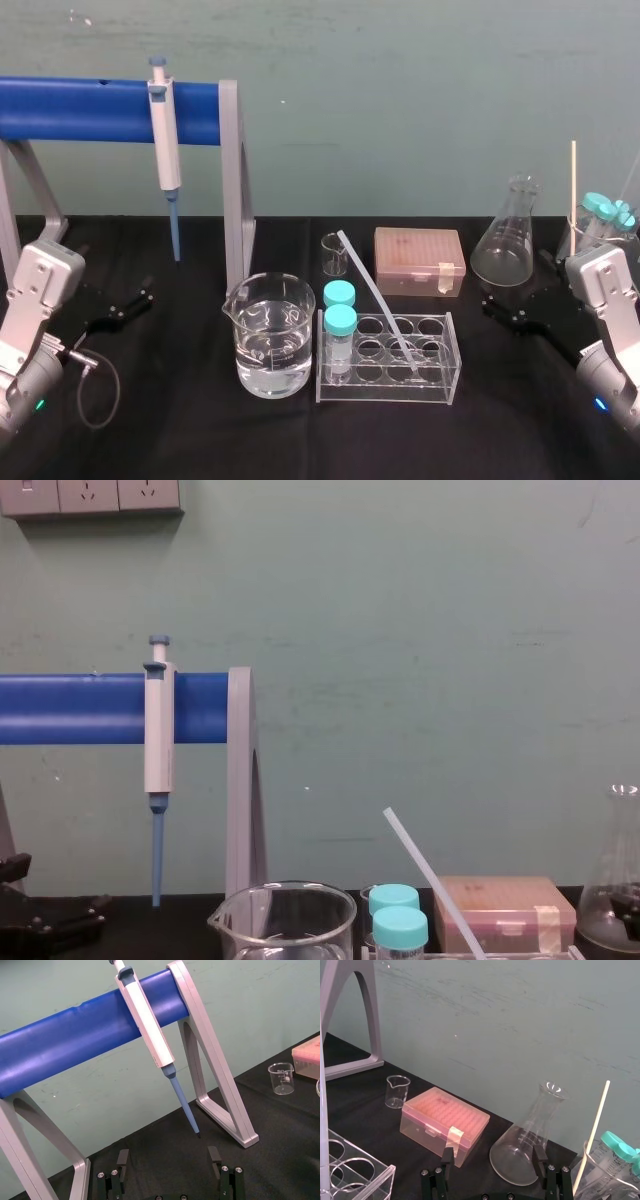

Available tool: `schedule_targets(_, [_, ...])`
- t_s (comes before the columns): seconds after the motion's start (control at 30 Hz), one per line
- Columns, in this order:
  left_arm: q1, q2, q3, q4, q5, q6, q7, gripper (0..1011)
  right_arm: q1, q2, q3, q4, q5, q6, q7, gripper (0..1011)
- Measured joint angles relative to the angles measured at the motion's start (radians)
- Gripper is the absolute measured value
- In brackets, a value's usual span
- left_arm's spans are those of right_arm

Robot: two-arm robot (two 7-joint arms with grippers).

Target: Pick up the stirring rod with one hand, then place it down.

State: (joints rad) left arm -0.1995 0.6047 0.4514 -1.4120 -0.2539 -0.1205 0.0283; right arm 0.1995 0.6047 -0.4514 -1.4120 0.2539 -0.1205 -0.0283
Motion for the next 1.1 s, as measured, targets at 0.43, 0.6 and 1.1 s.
schedule_targets(0.43, [0.000, 0.000, 0.000, 0.000, 0.000, 0.000, 0.000, 1000, 0.000, 0.000, 0.000, 0.000, 0.000, 0.000, 0.000, 1000])
schedule_targets(0.6, [0.000, 0.000, 0.000, 0.000, 0.000, 0.000, 0.000, 1000, 0.000, 0.000, 0.000, 0.000, 0.000, 0.000, 0.000, 1000])
schedule_targets(1.1, [0.000, 0.000, 0.000, 0.000, 0.000, 0.000, 0.000, 1000, 0.000, 0.000, 0.000, 0.000, 0.000, 0.000, 0.000, 1000])
